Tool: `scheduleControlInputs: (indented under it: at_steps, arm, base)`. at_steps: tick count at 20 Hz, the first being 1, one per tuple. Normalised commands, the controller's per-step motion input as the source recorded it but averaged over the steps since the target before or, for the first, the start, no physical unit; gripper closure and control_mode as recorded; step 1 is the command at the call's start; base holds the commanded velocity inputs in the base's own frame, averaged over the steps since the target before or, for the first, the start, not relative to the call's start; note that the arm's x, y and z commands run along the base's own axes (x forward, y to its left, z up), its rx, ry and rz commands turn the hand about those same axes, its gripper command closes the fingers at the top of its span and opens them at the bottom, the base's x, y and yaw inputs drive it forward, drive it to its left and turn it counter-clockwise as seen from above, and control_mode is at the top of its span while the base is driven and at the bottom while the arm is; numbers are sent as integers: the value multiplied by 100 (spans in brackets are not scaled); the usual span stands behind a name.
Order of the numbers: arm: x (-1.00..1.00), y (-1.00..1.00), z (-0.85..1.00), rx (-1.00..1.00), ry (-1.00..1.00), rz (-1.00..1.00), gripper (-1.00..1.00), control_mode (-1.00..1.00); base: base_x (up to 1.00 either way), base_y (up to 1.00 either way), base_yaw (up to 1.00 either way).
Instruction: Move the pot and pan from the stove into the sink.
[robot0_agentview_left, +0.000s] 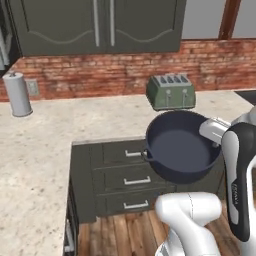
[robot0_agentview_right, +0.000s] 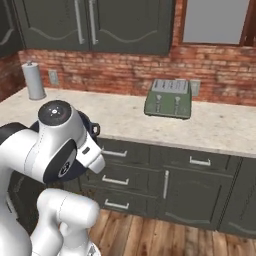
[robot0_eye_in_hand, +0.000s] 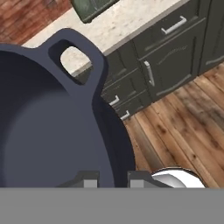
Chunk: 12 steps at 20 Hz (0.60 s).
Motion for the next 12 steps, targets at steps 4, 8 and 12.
scheduleControlInputs:
  at_steps: [4,8,12]
  arm:
    - [0,0,0,0,0,0,100,100]
    - [0,0,0,0,0,0,100,100]
    - [0,0,0,0,0,0,100,100]
  base:
    - [97,0,0]
    - [65,-46,0]
    - [26,-97,0]
